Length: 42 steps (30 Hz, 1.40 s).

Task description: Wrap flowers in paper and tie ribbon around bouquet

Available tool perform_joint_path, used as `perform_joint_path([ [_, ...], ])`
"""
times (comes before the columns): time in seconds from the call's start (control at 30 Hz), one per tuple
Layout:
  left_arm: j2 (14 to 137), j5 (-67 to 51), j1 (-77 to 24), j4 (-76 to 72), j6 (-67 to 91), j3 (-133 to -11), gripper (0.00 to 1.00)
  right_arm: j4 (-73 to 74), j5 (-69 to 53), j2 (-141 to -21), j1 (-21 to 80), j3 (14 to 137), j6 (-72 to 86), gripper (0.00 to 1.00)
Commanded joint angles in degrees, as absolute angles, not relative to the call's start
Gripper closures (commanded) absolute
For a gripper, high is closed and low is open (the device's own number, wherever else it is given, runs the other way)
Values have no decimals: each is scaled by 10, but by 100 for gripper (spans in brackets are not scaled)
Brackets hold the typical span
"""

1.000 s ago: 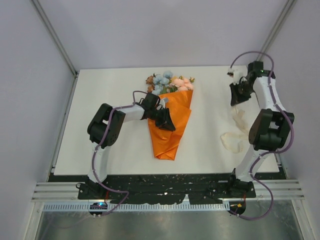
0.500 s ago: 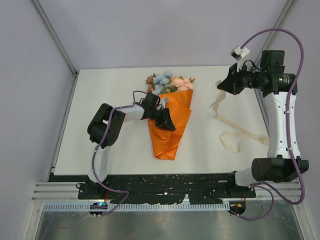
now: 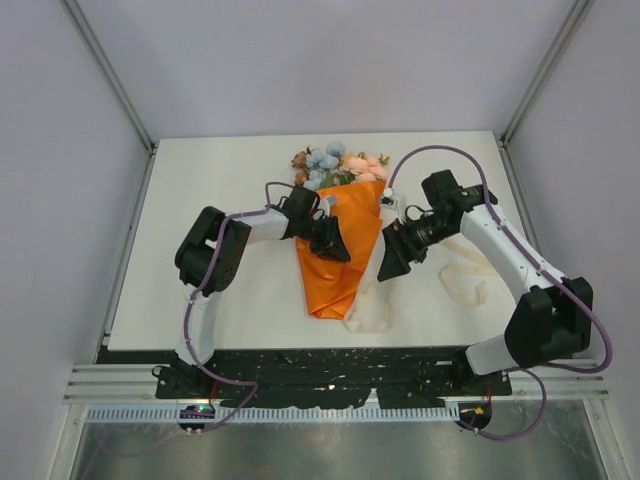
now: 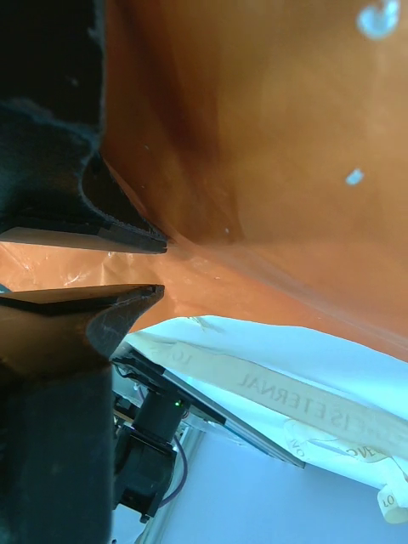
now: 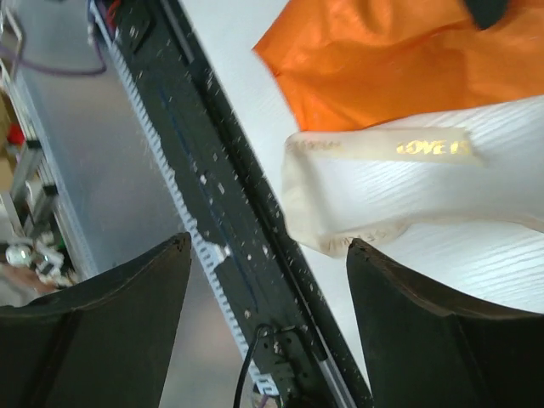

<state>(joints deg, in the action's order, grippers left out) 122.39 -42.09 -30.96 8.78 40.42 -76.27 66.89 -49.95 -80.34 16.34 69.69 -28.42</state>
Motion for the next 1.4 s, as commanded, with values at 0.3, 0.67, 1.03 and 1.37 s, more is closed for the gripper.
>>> perform_joint_path([
  [0.3,1244,-397,-300,98,393,-740,74,214,-363,-1045,55,700,129,20],
  [0.67,1255,-463,-274,20,434,-708,74,77,-433,-1214,54,730,254,24],
  [1.03,1274,-490,-269,22,427,-722,74,-77,-473,-1268,76,689,391,35],
  [1.37,1263,-501,-269,4,425,-711,71,-84,-473,-1229,78,657,377,95],
])
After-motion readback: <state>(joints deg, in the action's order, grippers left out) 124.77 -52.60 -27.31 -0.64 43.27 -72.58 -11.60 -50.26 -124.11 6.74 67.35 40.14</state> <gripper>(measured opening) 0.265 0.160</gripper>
